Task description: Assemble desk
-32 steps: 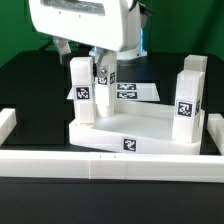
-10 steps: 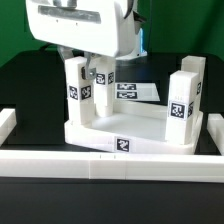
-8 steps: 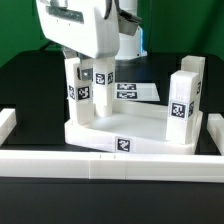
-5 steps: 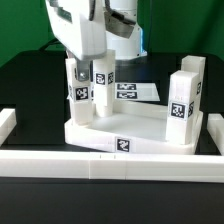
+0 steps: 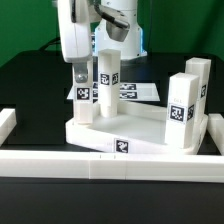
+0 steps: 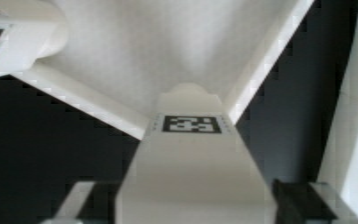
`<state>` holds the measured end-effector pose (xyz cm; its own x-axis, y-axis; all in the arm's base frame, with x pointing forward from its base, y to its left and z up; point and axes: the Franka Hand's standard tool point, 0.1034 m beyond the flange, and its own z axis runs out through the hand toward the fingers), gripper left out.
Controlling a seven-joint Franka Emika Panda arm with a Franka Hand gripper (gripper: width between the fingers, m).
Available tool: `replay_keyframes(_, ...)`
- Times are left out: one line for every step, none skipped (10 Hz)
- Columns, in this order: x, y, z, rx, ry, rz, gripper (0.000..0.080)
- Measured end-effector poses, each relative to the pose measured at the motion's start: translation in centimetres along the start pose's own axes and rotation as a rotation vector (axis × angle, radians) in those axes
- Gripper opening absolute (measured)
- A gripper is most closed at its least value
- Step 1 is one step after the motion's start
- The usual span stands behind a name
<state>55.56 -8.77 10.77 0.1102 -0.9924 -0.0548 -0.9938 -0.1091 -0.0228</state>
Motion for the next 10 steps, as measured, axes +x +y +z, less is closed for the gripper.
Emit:
replay_keyframes(-0.12,0.08,0.04,-0.012,-0.002,-0.032,0.054)
replay_keyframes(-0.14,-0.1,-0.01,-0.015,0.001,-0.099,0.054)
replay_keyframes(-0.09,-0.17,-0.05,-0.013,0.002,-0.21,0.0629)
replay_keyframes(-0.07,-0.15,-0.02,-0.014,0.002,-0.278,0.0645)
replay_keyframes(-0.06,-0.15,-0.02,-0.014,0.002,-0.344,0.0645)
replay_keyframes(-0.04,-0.14,-0.02,-0.014,0.001,-0.417,0.0649)
replay_keyframes(-0.02,-0.14,-0.02,-0.014,0.001,-0.501,0.0649)
replay_keyframes(-0.02,-0.14,-0.03,-0.014,0.001,-0.563,0.0649)
replay_keyframes(-0.02,-0.16,-0.04,-0.013,0.001,-0.614,0.0649)
replay_keyframes(-0.03,-0.18,-0.05,-0.02,0.008,-0.721,0.0649)
